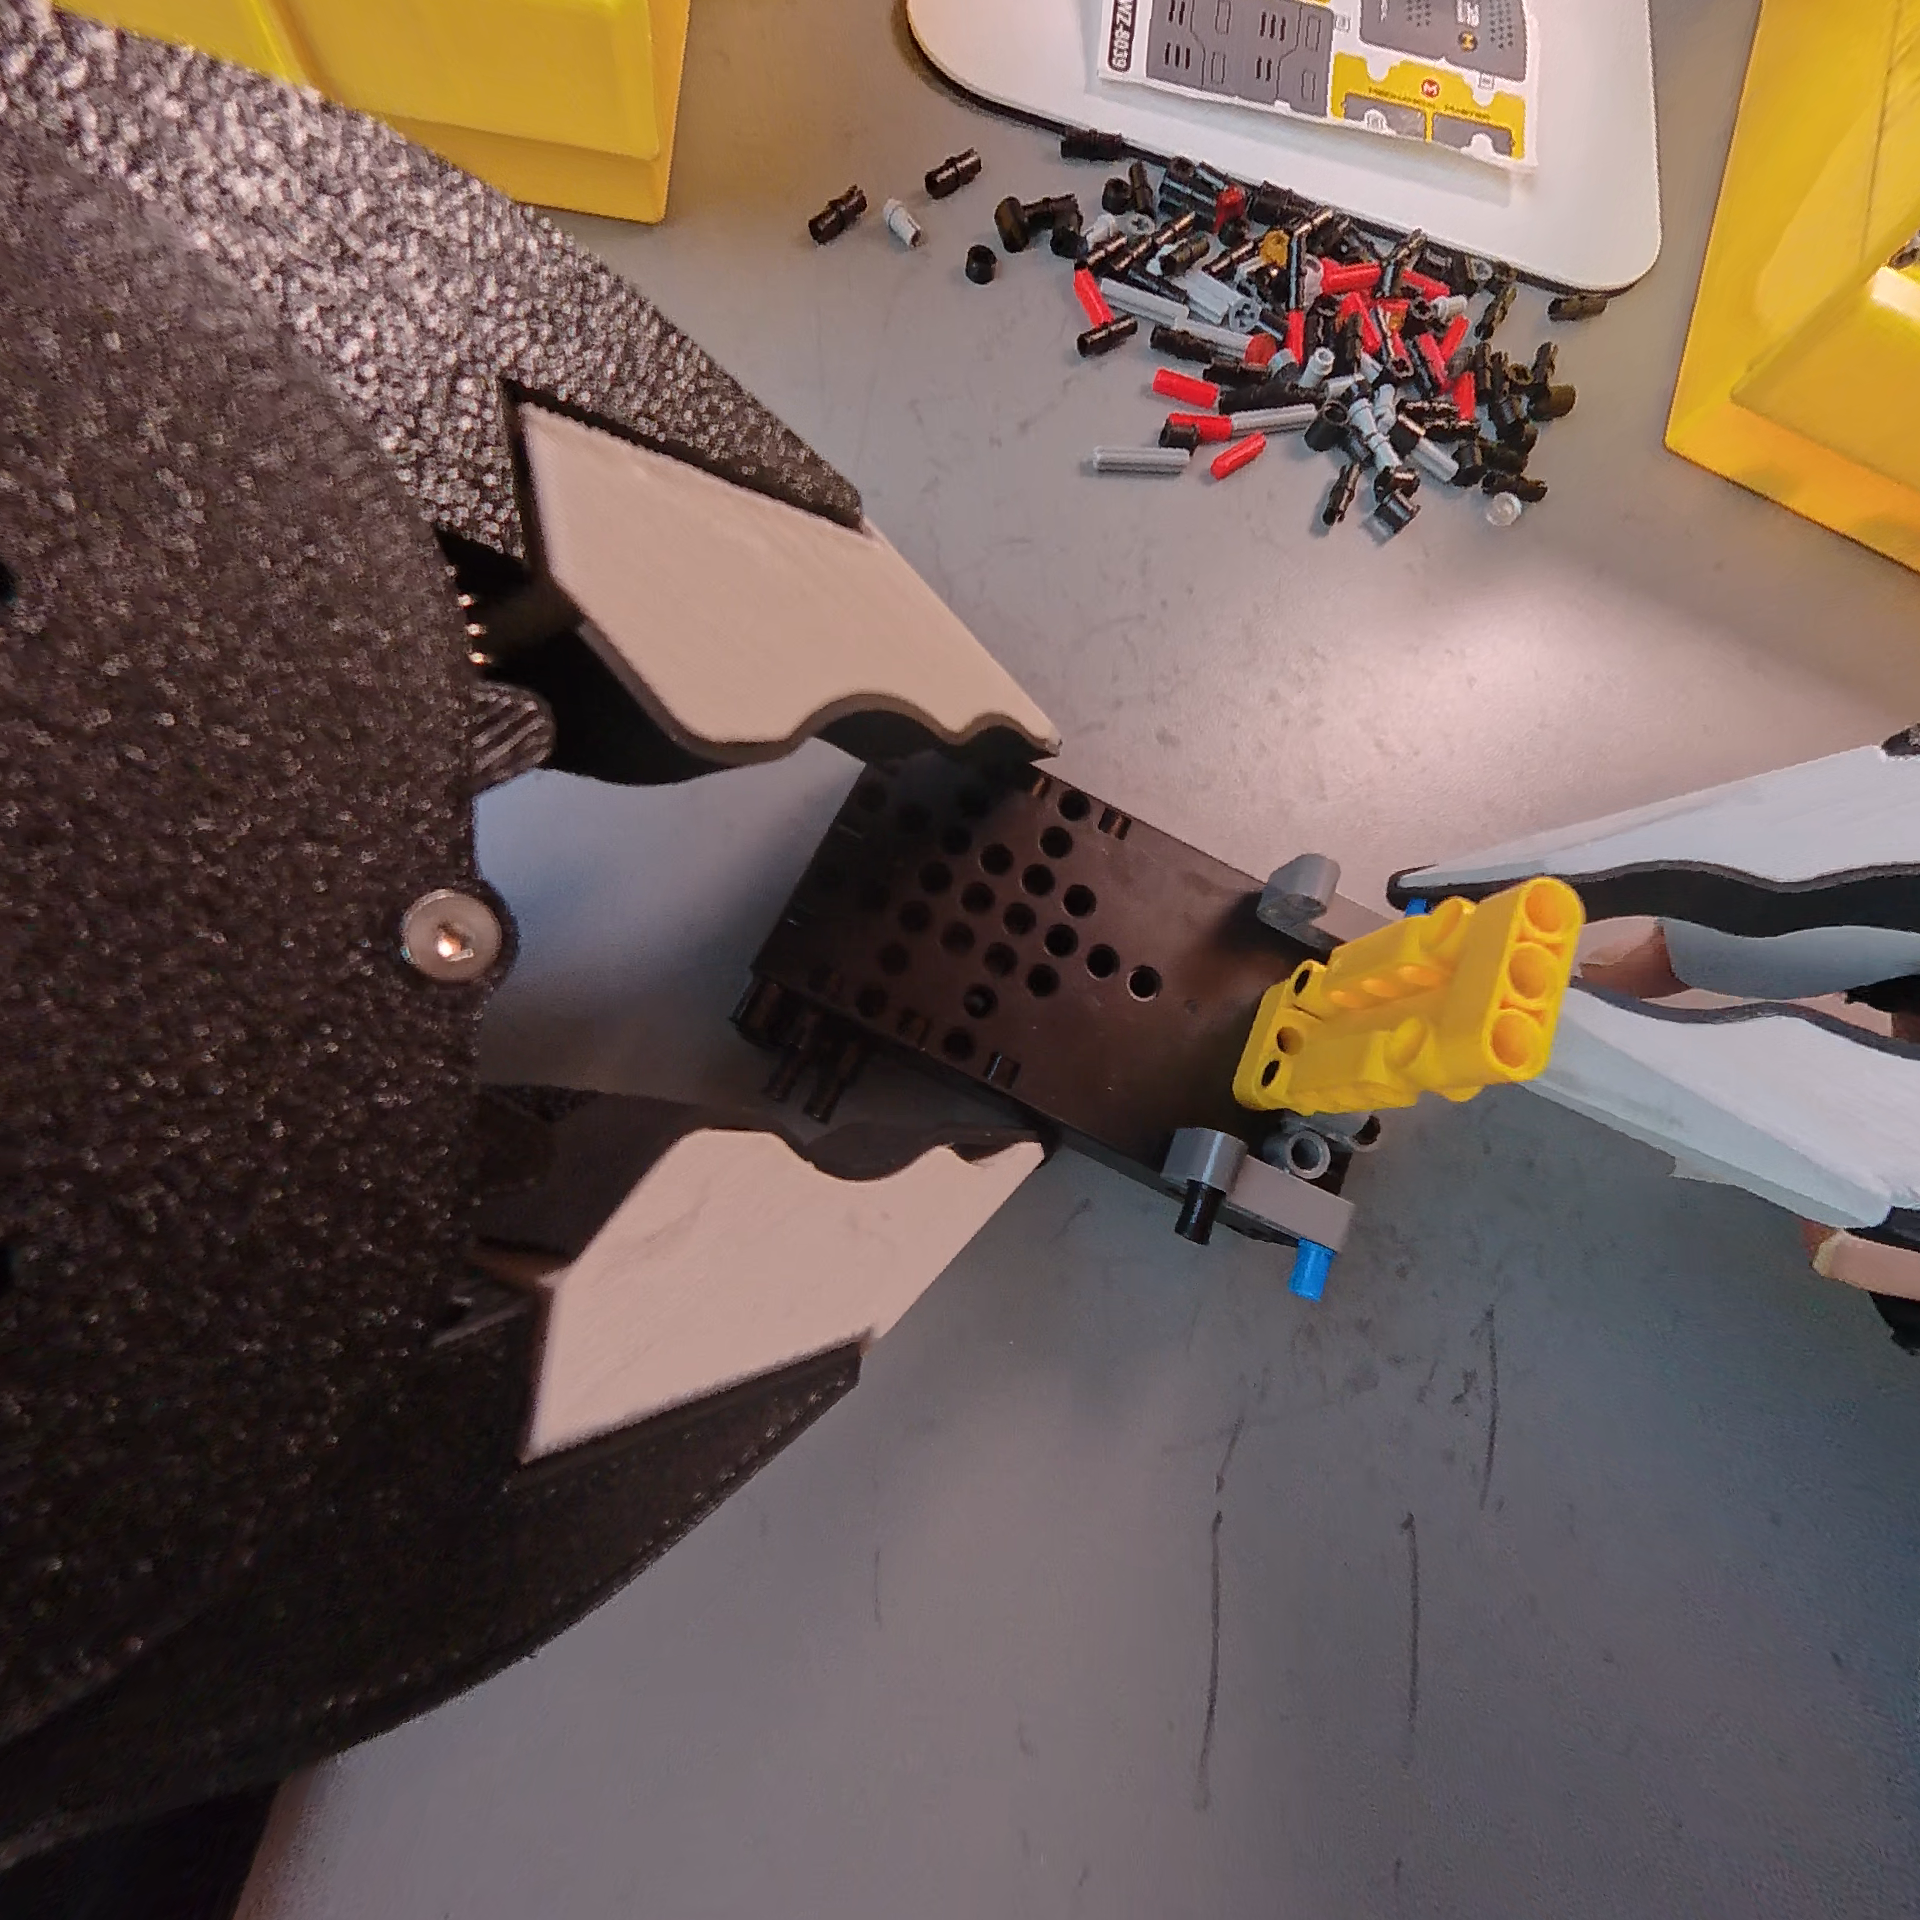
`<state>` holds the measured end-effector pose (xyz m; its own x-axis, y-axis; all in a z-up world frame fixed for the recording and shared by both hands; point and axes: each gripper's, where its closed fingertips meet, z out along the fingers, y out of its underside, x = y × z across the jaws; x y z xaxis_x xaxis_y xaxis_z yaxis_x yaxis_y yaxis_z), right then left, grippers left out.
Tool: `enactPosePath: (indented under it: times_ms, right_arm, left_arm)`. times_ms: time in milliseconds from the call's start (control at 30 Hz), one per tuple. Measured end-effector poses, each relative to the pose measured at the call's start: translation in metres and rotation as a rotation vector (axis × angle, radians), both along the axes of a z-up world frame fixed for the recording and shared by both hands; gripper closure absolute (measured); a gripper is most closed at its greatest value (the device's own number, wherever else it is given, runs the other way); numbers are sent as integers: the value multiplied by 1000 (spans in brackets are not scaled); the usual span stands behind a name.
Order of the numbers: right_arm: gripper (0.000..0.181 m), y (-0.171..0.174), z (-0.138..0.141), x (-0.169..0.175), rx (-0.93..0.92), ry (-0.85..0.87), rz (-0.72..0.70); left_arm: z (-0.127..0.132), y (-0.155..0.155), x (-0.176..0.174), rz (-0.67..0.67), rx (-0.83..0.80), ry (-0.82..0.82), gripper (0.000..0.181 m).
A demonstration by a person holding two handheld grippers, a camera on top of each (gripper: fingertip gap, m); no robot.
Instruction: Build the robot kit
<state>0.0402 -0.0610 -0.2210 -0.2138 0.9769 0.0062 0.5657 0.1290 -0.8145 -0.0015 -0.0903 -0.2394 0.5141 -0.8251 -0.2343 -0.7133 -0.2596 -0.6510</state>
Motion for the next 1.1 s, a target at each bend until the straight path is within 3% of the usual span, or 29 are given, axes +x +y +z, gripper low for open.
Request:
enactPosePath:
  times_ms: [300,633,833,967,1033,1100]
  right_arm:
    - [165,3,-1,5,-54,-40,-43]
    - [179,-8,4,19,97,-17,119]
    - [166,61,18,1,251,-29,37]
    - [160,87,-2,-22,294,-176,91]
    - [158,96,-13,-29,315,-256,94]
    - [158,102,-16,-35,339,-304,103]
  left_arm:
    - [3,7,-6,34,35,-60,107]
    - [17,10,-23,77,56,-121,115]
    - [20,11,-39,118,56,-110,127]
    - [21,24,-69,264,115,-49,151]
    - [26,31,-84,357,149,-43,152]
    - [31,30,-83,363,147,-90,148]
